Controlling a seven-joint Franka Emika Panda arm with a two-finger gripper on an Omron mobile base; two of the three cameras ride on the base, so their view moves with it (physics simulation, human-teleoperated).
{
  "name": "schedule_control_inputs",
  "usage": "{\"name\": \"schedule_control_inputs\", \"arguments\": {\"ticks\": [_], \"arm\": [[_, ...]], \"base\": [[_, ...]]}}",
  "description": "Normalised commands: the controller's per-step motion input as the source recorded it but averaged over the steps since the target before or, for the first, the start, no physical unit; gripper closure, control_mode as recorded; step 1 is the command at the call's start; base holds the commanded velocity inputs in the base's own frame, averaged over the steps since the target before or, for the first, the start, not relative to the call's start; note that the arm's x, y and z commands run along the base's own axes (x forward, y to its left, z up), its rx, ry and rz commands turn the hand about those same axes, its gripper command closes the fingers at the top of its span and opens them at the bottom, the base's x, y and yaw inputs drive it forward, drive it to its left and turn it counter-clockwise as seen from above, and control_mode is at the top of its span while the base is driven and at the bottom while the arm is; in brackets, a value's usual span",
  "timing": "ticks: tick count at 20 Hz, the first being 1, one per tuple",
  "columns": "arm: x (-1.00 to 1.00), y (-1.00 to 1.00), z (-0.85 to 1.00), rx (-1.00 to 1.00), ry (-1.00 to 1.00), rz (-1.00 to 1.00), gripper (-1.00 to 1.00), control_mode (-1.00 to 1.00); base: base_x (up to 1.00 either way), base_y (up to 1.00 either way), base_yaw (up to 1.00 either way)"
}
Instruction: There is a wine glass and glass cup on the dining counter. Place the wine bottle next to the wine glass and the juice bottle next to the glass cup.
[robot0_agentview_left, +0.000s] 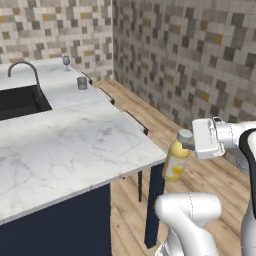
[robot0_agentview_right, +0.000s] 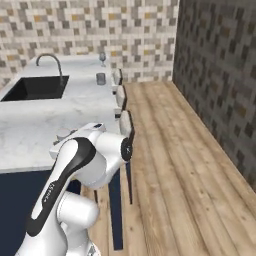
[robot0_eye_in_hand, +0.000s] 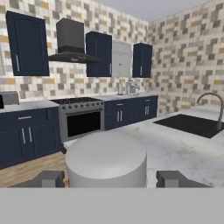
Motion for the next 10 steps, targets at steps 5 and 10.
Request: {"name": "schedule_control_inputs", "arguments": {"ticks": [5,10], "arm": [[0.00,0.00,0.00,0.00,0.00,0.00,1.00,1.00],[0.00,0.00,0.00,0.00,0.00,0.00,1.00,1.00]], "base": [[0.25,-0.56,0.16],[0.24,-0.52,0.21]]}}
